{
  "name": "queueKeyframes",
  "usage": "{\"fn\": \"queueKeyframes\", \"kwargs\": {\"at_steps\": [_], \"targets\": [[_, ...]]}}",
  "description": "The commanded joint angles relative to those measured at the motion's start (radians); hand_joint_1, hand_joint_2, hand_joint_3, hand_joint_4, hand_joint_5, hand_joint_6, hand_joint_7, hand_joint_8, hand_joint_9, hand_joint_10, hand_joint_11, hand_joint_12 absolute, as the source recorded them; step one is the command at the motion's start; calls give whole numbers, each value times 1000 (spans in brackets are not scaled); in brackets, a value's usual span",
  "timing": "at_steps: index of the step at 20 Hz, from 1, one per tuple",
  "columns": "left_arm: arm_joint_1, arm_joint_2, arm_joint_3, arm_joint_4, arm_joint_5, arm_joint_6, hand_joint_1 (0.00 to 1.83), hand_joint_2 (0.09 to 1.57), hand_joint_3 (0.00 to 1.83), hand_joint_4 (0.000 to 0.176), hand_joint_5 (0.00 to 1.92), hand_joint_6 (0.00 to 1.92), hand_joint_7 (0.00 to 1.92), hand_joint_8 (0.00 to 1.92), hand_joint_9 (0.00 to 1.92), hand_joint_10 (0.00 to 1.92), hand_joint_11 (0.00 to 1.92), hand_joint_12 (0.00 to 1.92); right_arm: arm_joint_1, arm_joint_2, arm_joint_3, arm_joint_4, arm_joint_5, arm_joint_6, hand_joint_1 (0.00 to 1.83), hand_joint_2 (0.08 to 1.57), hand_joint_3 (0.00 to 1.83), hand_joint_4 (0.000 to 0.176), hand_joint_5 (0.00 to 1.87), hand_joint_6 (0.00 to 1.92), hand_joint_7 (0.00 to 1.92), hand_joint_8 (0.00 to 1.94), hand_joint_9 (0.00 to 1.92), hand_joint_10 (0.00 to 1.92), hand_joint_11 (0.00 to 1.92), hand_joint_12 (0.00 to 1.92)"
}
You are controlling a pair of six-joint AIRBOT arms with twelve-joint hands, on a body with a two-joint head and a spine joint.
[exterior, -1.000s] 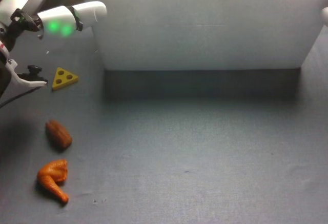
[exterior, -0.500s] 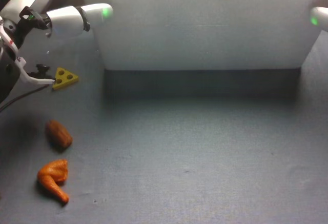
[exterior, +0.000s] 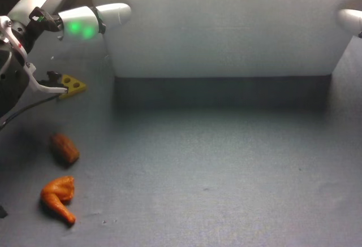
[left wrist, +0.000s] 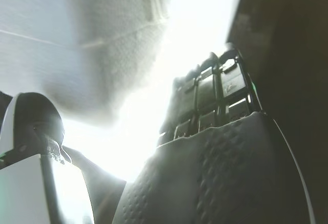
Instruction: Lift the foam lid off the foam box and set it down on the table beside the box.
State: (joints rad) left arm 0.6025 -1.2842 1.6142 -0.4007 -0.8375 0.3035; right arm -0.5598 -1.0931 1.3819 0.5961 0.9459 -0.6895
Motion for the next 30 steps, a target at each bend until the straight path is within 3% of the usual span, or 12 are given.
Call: {"fn": "queueKeyframes", "kwargs": {"at_steps": [1,6,9,13,15,17,21,25,26,28,29,30], "targets": [[-11,1,11,1,-115,-15,599,947,0,0,25,7,0,0,0,0,0,0,11,11,10,-13,122,13,571,1103,0,0,0,0,0,0,0,0,0,0],[-12,-10,16,11,-116,-26,600,952,0,0,72,25,0,0,0,0,0,0,11,8,13,-27,121,23,607,1125,2,0,12,5,0,0,0,0,0,0],[-9,-13,16,13,-125,-34,657,977,7,0,196,67,39,14,0,0,0,0,11,6,16,-36,119,31,514,1161,15,0,0,0,0,0,0,0,0,0],[-8,-13,14,17,-135,-39,615,1025,24,1,210,61,41,9,0,0,0,0,11,6,15,-39,119,33,483,1210,29,0,0,0,0,0,0,0,0,0],[-6,-12,12,18,-142,-41,615,1062,32,6,226,56,81,18,16,6,0,0,11,6,14,-39,120,34,489,1255,30,0,175,76,0,0,0,0,0,0],[-5,-11,10,18,-145,-41,613,1086,17,14,241,36,94,4,28,8,0,0,11,6,14,-40,121,34,491,1257,22,0,19,8,0,0,0,0,0,0],[-4,-7,3,26,-165,-45,594,1101,15,32,247,31,94,3,23,4,0,0,11,7,10,-48,132,41,440,1247,9,0,0,0,0,0,0,0,0,0],[-10,10,-18,44,-194,-46,648,1077,0,33,257,28,132,12,75,22,37,19,11,12,-5,-65,145,44,418,1242,3,0,0,0,0,0,0,0,0,0],[-13,18,-27,52,-198,-43,650,1075,0,32,266,8,136,6,86,5,7,151,12,12,-9,-71,150,44,423,1241,2,0,0,0,0,0,0,0,0,0],[-17,34,-45,62,-218,-36,650,1075,0,32,266,8,136,6,86,5,7,151,26,12,-19,-84,158,44,423,1241,2,0,0,0,0,0,0,0,0,0],[-19,39,-50,65,-222,-35,664,1033,0,29,282,5,138,2,111,9,1,611,30,13,-22,-87,162,44,514,1243,1,0,102,47,99,39,71,32,12,5],[-21,45,-58,68,-226,-29,664,1033,0,29,282,5,138,2,111,9,1,611,32,17,-28,-90,166,44,514,1243,1,0,102,47,99,39,71,32,12,5]]}}
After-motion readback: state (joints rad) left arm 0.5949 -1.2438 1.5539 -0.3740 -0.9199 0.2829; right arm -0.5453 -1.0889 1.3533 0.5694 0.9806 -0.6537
